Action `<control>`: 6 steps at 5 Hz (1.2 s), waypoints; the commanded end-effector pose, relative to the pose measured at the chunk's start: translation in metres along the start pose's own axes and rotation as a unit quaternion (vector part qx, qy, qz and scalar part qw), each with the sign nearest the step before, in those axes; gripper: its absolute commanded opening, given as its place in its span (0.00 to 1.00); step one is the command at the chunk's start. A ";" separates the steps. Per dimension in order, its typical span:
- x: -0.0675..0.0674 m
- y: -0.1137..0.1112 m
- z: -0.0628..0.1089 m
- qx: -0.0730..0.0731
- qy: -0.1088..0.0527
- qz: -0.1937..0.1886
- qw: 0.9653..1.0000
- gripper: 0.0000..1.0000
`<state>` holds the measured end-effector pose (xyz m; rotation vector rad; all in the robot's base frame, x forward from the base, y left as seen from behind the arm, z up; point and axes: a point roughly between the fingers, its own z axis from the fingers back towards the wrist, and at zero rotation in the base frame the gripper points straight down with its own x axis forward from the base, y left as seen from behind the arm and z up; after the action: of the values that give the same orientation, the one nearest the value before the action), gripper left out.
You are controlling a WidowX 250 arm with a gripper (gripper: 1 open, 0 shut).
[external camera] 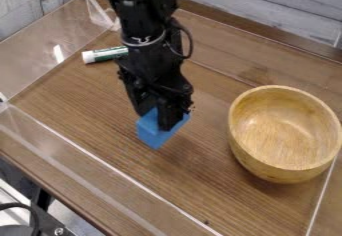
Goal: Put the blue block in the brown bowl
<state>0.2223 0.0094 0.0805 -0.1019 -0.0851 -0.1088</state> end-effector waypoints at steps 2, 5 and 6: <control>0.025 0.004 0.011 0.016 -0.041 -0.010 0.999 0.00; 0.043 0.012 0.021 0.033 -0.077 -0.026 0.996 0.00; 0.050 0.015 0.027 0.042 -0.092 -0.032 0.994 0.00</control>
<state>0.2615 0.0188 0.0968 -0.0386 -0.2235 -0.1620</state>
